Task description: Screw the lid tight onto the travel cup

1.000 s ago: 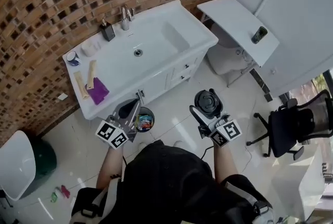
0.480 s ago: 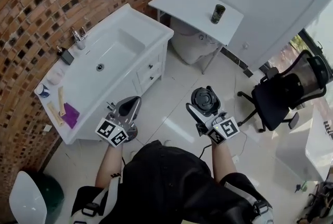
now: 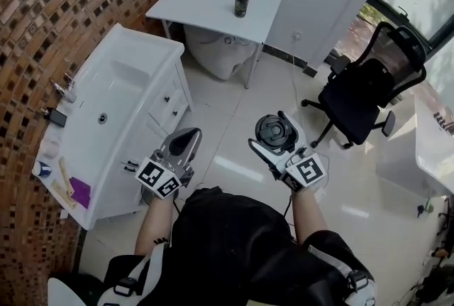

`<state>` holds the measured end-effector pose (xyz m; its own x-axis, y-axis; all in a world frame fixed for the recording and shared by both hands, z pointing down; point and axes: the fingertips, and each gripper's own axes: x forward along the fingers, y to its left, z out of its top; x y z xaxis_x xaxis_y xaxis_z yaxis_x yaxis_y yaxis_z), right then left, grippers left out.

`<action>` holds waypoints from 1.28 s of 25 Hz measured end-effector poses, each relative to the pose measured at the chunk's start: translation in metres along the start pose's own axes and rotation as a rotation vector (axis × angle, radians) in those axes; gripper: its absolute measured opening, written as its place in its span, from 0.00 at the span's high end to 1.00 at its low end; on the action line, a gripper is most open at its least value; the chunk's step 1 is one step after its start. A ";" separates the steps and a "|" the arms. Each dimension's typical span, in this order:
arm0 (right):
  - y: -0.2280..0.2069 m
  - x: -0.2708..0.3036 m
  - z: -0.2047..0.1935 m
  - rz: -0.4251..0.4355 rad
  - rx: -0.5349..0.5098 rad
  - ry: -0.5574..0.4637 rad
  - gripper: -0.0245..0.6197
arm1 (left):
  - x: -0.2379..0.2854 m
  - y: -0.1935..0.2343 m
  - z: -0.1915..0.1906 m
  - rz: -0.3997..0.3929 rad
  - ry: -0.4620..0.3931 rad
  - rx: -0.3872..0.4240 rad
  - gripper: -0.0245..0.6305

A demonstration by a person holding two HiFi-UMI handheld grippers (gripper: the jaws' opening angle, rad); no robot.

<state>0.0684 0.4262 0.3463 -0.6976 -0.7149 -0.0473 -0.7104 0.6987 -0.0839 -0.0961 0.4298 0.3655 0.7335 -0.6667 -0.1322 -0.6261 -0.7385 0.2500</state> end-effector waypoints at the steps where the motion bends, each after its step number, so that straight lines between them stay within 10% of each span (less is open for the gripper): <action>1: -0.004 0.000 0.001 -0.016 0.007 -0.008 0.21 | 0.005 0.000 -0.001 -0.021 0.012 0.002 0.96; 18: 0.000 0.042 -0.007 -0.117 -0.092 0.059 0.21 | 0.038 0.033 0.005 -0.201 0.103 0.052 0.96; 32: -0.009 0.120 -0.030 -0.094 -0.037 0.076 0.21 | 0.021 0.120 -0.003 -0.126 0.119 -0.009 0.96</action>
<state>-0.0116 0.3348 0.3709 -0.6315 -0.7747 0.0344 -0.7753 0.6299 -0.0473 -0.1551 0.3272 0.3956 0.8327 -0.5516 -0.0489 -0.5249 -0.8144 0.2477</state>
